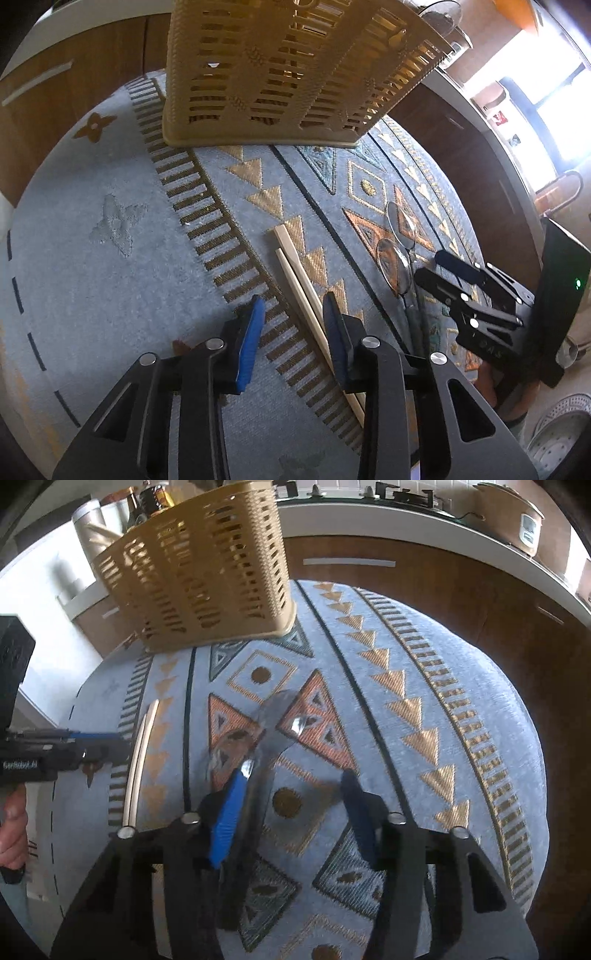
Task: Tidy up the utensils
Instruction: 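Withdraw both open tools from the basket down over the rug utensils, then grasp a single wooden chopstick with the left tool while the right tool grasps a clear spoon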
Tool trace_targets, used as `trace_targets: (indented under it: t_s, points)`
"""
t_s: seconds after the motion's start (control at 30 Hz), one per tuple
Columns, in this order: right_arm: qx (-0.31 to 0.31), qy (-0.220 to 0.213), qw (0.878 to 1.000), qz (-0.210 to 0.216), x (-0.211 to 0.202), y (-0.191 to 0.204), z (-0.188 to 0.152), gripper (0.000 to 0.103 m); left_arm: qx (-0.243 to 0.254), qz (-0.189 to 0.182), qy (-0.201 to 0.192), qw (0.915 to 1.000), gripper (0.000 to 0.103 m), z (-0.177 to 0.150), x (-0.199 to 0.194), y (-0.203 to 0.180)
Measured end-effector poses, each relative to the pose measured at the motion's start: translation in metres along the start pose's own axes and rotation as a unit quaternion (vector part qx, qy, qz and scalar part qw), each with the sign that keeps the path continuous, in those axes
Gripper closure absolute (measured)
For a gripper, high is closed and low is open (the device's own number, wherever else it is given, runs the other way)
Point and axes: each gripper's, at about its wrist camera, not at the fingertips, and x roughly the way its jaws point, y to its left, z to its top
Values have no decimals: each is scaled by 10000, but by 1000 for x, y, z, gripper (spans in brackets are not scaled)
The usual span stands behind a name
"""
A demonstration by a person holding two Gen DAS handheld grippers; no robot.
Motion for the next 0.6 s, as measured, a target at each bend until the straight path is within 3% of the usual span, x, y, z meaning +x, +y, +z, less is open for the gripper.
trace_targets:
  t_s: [0.13, 0.27, 0.47, 0.6]
  points:
    - [-97, 18, 9999, -63, 1, 4, -1, 63, 46, 85, -14, 10000, 73, 5, 8, -8]
    - [-89, -10, 9999, -56, 3, 3, -1, 63, 366, 468, -100, 9982, 73, 4, 13, -25]
    - [-124, -42, 9999, -62, 0, 5, -5, 63, 1231, 1385, -249, 9824, 77, -7, 21, -59]
    - [-119, -46, 9999, -62, -2, 5, -7, 63, 929, 1181, -36, 9886, 79, 3, 21, -52]
